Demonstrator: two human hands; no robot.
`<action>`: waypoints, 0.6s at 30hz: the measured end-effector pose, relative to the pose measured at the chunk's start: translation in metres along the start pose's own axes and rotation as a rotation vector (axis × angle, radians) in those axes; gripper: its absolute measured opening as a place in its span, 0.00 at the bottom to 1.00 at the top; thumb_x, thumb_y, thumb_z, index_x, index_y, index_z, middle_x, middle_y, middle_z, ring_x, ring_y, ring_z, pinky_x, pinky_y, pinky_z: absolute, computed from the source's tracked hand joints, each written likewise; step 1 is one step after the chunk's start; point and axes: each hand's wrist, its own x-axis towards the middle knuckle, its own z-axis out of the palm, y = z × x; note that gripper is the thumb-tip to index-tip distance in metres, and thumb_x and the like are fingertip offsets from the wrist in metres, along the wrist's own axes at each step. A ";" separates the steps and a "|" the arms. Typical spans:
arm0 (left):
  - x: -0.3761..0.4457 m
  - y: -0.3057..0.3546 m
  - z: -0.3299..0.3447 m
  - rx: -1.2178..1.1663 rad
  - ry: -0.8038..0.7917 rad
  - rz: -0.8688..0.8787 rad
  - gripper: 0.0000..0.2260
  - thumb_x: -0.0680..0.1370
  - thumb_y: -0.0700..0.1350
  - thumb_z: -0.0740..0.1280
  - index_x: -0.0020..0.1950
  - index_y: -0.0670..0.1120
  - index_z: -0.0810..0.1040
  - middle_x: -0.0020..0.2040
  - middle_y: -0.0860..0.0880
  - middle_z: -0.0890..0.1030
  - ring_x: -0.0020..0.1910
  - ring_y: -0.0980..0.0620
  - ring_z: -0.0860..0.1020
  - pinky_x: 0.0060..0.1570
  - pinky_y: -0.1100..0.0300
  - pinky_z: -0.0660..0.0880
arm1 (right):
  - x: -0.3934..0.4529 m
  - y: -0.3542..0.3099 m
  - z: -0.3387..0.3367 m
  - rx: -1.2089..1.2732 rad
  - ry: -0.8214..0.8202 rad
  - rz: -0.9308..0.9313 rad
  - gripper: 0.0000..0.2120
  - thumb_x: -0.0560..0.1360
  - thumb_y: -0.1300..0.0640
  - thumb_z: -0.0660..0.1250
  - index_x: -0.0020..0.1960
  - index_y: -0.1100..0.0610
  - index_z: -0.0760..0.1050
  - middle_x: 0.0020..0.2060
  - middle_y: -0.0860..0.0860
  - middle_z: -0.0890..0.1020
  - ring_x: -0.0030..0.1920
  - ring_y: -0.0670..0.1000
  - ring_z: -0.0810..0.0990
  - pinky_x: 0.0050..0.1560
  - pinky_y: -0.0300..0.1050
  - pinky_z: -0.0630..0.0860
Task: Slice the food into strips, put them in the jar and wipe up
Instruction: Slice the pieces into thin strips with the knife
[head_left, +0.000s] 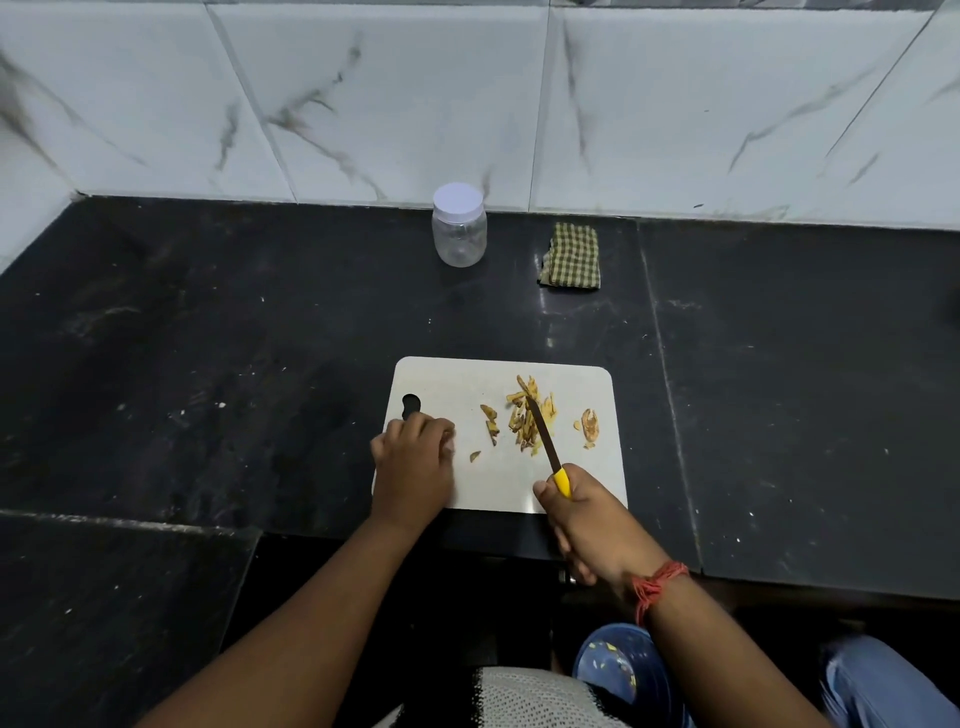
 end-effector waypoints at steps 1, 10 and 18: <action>0.001 0.000 -0.001 0.001 -0.027 0.013 0.07 0.76 0.44 0.71 0.53 0.51 0.81 0.51 0.52 0.78 0.51 0.45 0.74 0.52 0.47 0.66 | 0.001 -0.002 0.002 -0.004 -0.002 -0.002 0.15 0.82 0.45 0.57 0.47 0.58 0.63 0.27 0.53 0.70 0.19 0.50 0.62 0.22 0.39 0.61; 0.003 0.023 -0.004 0.060 -0.187 0.152 0.08 0.81 0.53 0.64 0.53 0.52 0.80 0.54 0.54 0.78 0.54 0.52 0.73 0.60 0.51 0.64 | 0.004 -0.010 0.010 -0.024 -0.030 -0.017 0.16 0.82 0.46 0.57 0.49 0.59 0.63 0.27 0.54 0.70 0.19 0.51 0.62 0.22 0.39 0.61; 0.011 0.051 0.002 0.035 -0.100 0.159 0.06 0.83 0.49 0.62 0.55 0.49 0.77 0.51 0.52 0.80 0.50 0.50 0.76 0.54 0.52 0.65 | 0.006 -0.006 0.004 0.006 0.010 -0.030 0.15 0.82 0.46 0.57 0.47 0.58 0.64 0.25 0.53 0.70 0.18 0.51 0.62 0.22 0.39 0.62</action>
